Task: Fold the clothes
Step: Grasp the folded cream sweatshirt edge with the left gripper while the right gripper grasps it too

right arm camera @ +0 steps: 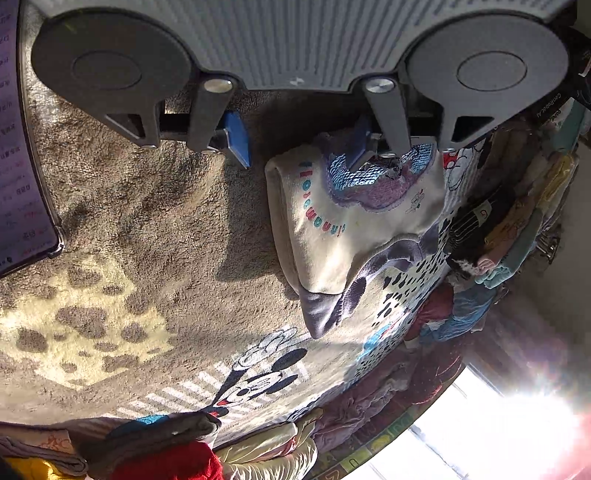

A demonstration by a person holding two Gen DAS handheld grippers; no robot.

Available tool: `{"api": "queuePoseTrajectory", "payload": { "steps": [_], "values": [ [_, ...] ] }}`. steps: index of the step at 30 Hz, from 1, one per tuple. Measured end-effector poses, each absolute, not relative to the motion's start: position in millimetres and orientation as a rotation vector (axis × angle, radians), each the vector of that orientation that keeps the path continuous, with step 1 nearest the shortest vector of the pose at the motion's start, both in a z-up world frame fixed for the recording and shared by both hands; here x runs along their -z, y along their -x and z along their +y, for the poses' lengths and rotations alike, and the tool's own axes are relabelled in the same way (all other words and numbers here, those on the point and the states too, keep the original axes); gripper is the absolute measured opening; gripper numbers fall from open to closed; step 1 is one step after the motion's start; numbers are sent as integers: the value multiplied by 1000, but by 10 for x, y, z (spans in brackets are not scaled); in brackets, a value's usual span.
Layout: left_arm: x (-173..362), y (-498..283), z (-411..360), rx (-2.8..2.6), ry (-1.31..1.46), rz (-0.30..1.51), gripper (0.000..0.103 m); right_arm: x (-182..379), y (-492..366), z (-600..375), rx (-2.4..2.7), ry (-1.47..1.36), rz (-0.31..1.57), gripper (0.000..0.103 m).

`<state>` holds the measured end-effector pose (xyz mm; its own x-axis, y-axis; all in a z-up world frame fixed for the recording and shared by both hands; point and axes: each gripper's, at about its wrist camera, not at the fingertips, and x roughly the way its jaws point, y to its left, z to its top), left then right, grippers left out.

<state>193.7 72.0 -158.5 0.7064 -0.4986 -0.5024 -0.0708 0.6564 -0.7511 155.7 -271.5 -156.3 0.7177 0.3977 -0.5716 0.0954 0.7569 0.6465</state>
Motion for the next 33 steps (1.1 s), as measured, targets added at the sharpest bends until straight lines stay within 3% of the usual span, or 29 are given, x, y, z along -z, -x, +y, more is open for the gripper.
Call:
{"api": "queuePoseTrajectory", "payload": {
  "steps": [2,5,6,7,9,13,15,16,17,25,33],
  "values": [
    [1575,-1988,644,250,863,766,66,1635,-1596,-2736,-188,-792,749,58],
    [1564,-2046,544,229,902,817,15,1706,-1719,-2741,-188,-904,744,52],
    [1550,-2014,545,217,922,815,15,1731,-1753,-2741,-186,-925,751,31],
    [1530,-1974,546,207,937,813,14,1760,-1782,-2744,-188,-945,760,21],
    [1405,-1795,549,227,921,810,14,1761,-1724,-2775,-189,-982,750,18],
    [1417,-1403,682,278,927,864,15,1670,-1324,-2832,-248,-980,773,18],
    [1414,-1273,722,278,824,872,38,1642,-1109,-2801,-256,-850,812,24],
    [1360,-1207,730,266,740,833,44,1613,-1018,-2794,-242,-783,810,31],
    [1298,-1172,712,271,664,792,47,1549,-904,-2795,-223,-697,780,31],
    [908,-1507,256,401,251,538,47,984,-1091,-2493,-275,-252,536,31],
    [1125,-2313,-36,407,33,552,47,1047,-2011,-2286,-287,-42,529,29]
  ]
}}
